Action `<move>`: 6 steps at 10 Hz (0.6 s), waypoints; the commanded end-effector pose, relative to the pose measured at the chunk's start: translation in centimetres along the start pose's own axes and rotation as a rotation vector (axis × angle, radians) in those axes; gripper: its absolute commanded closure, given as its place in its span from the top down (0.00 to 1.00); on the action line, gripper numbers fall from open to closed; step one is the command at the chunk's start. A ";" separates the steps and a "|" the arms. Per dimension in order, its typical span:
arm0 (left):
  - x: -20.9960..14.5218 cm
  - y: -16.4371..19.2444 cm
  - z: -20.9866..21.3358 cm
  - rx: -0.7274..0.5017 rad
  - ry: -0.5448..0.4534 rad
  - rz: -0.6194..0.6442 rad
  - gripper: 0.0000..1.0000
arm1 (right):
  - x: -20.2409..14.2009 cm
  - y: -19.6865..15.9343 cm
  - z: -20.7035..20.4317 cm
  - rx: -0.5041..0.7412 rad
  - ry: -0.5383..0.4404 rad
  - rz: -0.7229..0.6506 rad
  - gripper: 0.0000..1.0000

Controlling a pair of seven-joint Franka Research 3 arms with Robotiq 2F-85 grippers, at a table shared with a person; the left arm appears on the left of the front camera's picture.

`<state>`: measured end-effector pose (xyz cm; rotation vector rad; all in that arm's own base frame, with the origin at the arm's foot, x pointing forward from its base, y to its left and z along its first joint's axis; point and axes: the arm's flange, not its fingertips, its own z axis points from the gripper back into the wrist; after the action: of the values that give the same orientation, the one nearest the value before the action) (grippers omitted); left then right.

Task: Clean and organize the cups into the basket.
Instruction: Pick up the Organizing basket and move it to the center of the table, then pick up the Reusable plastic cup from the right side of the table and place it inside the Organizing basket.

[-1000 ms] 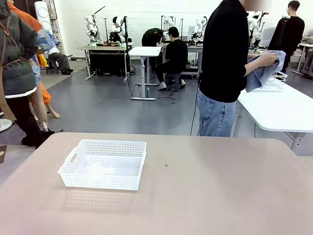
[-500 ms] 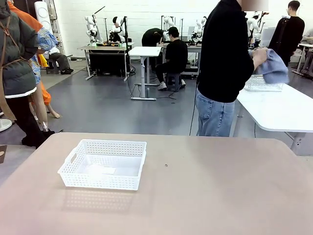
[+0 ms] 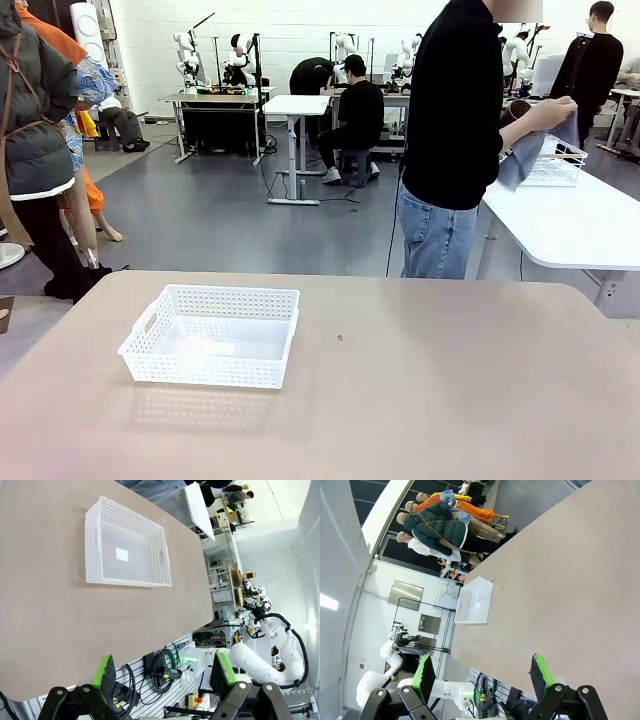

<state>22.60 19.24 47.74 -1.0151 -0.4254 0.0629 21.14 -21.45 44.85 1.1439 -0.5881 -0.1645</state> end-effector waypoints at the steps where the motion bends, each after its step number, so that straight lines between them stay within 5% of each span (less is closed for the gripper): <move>1: 0.0 0.0 0.0 -0.015 -0.001 -0.009 1.00 | -0.2 0.0 0.0 0.003 0.009 -0.006 1.00; 6: 0.0 0.0 0.0 -0.015 -0.001 -0.009 1.00 | -0.2 0.0 0.0 0.003 0.009 -0.006 1.00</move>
<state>22.61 19.24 47.74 -1.0151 -0.4253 0.0629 21.14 -21.45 44.85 1.1439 -0.5881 -0.1645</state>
